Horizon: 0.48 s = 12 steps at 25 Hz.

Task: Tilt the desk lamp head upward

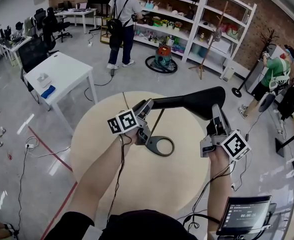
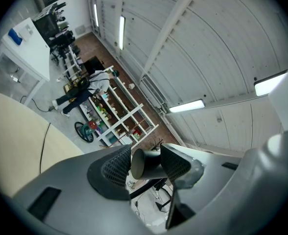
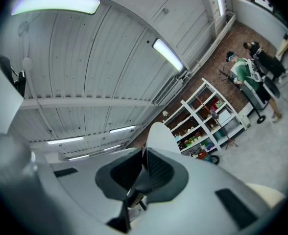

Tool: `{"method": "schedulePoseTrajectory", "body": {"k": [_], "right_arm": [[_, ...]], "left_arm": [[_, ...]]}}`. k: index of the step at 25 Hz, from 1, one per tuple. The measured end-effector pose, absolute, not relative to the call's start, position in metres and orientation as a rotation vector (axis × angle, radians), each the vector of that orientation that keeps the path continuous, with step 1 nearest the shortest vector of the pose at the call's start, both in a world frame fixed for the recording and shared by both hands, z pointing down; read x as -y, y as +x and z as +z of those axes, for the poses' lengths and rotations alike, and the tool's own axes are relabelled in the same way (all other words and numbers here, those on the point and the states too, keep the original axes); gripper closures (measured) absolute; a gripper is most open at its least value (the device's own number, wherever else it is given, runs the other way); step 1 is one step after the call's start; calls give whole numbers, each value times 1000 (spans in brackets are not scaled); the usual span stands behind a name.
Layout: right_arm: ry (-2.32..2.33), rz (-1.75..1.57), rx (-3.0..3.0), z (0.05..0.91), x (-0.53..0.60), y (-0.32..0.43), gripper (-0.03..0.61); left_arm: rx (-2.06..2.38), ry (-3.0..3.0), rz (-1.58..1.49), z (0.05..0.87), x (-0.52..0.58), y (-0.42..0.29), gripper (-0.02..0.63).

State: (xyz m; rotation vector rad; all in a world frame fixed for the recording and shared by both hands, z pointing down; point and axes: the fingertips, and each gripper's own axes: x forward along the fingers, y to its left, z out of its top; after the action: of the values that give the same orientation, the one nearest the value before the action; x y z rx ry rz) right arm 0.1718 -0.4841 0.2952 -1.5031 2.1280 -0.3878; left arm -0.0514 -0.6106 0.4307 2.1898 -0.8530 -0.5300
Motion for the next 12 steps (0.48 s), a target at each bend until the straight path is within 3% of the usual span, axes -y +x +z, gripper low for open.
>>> {"method": "schedulePoseTrajectory", "body": {"k": [12], "right_arm": [[-1497, -358, -2169, 284, 485, 163, 549]], "left_arm": [[851, 2185, -527, 433, 610, -51, 422]]}}
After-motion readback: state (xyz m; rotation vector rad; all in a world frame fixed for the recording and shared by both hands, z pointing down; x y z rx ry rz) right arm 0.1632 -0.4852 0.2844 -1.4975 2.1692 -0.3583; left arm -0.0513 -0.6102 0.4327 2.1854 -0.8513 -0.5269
